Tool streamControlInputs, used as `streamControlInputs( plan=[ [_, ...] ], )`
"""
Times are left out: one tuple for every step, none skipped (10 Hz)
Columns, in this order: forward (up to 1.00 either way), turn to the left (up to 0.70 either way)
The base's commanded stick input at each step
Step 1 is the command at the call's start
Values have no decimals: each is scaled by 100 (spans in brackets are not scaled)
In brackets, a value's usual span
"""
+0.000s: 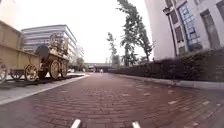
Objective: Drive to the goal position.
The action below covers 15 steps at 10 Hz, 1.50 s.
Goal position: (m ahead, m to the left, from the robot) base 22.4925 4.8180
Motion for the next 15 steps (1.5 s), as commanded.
streamControlInputs(
  plan=[
    [70, 0],
    [70, 0],
    [70, 0],
    [70, 0],
    [70, 0],
    [70, 0],
    [70, 0],
    [70, 0],
    [70, 0],
    [70, 0],
    [70, 0],
    [70, 0],
    [70, 0],
    [70, 0],
    [70, 0]
  ],
)
